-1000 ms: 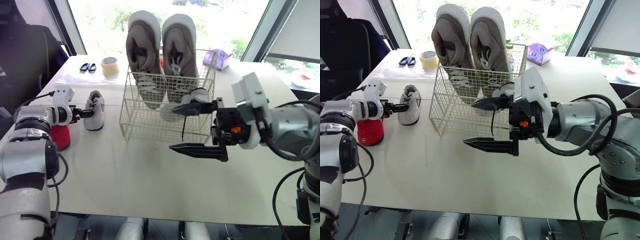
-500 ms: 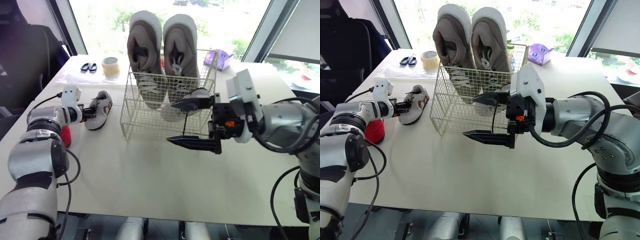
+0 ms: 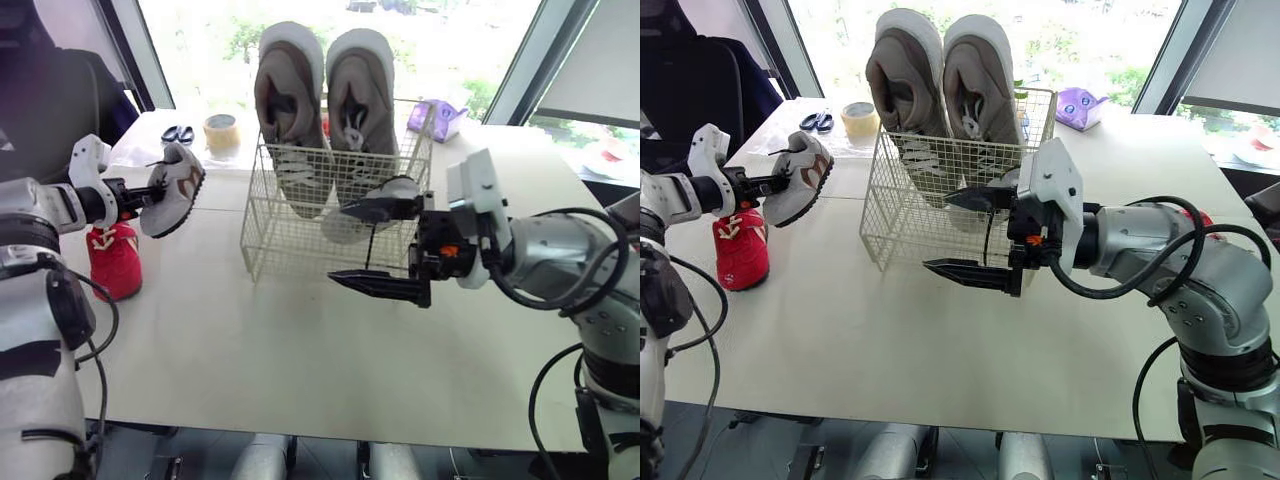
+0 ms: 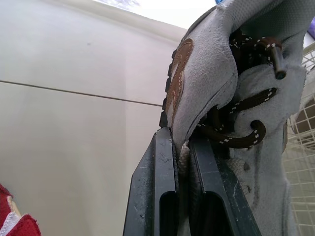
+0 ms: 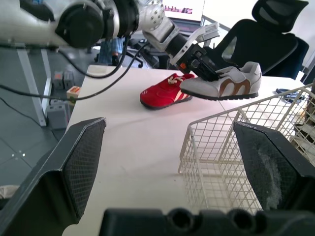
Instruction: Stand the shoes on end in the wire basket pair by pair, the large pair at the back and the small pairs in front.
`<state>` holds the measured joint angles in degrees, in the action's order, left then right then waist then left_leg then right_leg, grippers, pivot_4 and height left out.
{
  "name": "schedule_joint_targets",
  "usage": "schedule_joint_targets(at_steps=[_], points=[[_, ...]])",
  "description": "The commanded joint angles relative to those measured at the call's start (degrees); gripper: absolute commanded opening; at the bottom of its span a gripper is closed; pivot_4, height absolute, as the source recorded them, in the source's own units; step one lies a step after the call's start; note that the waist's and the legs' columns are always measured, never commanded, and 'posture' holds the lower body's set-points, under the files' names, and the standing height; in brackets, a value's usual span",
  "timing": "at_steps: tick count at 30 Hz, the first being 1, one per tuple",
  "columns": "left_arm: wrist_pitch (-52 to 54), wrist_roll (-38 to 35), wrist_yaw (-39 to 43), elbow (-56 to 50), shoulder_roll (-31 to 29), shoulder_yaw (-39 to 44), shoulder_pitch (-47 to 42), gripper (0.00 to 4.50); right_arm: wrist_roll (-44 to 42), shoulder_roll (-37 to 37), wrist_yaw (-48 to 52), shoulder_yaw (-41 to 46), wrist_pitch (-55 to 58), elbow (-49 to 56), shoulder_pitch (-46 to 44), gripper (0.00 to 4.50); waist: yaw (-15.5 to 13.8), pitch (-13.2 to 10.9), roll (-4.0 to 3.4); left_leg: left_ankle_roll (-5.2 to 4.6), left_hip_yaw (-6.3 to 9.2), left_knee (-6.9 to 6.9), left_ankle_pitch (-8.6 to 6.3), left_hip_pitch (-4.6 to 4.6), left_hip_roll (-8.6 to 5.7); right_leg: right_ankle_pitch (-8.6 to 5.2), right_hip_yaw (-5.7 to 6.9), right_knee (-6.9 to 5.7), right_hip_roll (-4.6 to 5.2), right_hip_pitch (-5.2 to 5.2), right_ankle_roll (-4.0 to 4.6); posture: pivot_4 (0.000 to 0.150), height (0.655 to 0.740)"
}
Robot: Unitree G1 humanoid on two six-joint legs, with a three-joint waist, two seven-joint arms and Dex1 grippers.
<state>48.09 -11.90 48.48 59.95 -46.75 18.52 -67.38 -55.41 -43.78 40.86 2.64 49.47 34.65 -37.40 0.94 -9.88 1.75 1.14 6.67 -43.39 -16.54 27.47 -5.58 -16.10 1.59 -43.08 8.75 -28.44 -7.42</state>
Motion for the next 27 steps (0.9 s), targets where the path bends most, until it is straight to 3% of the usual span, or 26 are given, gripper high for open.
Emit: schedule_joint_targets(at_steps=[1,3,7,9,12,16,20,27], points=[[-5.02,-11.66,-9.75,-33.35,7.28,14.98,7.36,0.03,-0.51,0.49,-1.32,3.19,-1.07,-1.43,-0.50,4.50,-0.10,-0.01,0.01,0.02,0.03,-0.03,0.00,0.03,0.03,0.01,-0.02,0.04,0.06,0.00,0.02,0.150,0.6595],[-4.02,-16.13,-16.73,-51.78,14.55,18.74,12.95,0.03,-1.34,0.42,-1.94,4.78,-0.71,-2.92,-1.04,4.50,-0.39,-0.01,0.03,0.06,0.07,-0.09,0.03,0.12,0.05,0.03,-0.04,0.10,0.10,0.02,0.04,0.150,0.6595],[-8.45,-16.36,-26.77,-78.39,27.05,12.68,24.14,0.03,-0.80,-0.81,-0.21,4.93,-0.05,-6.90,-2.87,4.50,-0.04,0.04,-0.04,0.41,-0.06,-0.23,0.22,-0.03,0.02,0.08,-0.13,0.22,0.10,0.23,-0.03,0.150,0.6595],[-10.03,-15.55,-32.01,-85.32,31.55,10.36,27.07,0.03,0.51,-1.55,1.34,3.97,-0.22,-8.90,-3.93,4.50,-0.23,0.04,-0.05,0.38,-0.10,-0.22,0.20,-0.12,0.03,0.10,-0.16,0.16,0.09,0.27,-0.02,0.150,0.6595],[-13.04,-14.65,-33.61,-93.04,34.46,5.16,31.74,0.03,2.49,-1.78,4.03,1.77,-0.41,-12.23,-6.96,4.50,-0.13,0.04,-0.05,0.05,-0.08,-0.23,0.02,-0.12,0.10,0.17,-0.12,0.05,0.02,0.22,0.11,0.150,0.6595],[-18.62,-12.92,-32.85,-95.41,35.44,-1.02,36.59,0.03,4.48,-1.33,7.19,0.02,-0.72,-16.28,-10.25,4.50,-0.30,0.06,-0.09,0.05,-0.11,-0.28,0.02,-0.12,0.17,0.20,-0.06,0.01,-0.06,0.20,0.16,0.150,0.6595],[-30.46,-7.75,-29.33,-91.02,37.11,-10.09,39.32,0.03,4.59,-2.07,9.60,-0.27,1.21,-18.34,-11.64,4.50,-0.75,0.06,-0.09,0.02,-0.12,-0.39,0.00,-0.05,0.15,0.19,-0.02,0.02,-0.05,0.22,0.17,0.150,0.6595],[-50.32,-2.71,-28.45,-74.64,42.91,-14.76,36.42,0.03,-9.08,-10.78,11.71,5.51,17.22,-13.44,-8.53,4.50,-1.94,0.06,-0.09,-0.16,-0.14,-0.53,-0.10,0.07,0.11,0.18,0.00,0.12,0.03,0.24,0.20,0.150,0.6595]])
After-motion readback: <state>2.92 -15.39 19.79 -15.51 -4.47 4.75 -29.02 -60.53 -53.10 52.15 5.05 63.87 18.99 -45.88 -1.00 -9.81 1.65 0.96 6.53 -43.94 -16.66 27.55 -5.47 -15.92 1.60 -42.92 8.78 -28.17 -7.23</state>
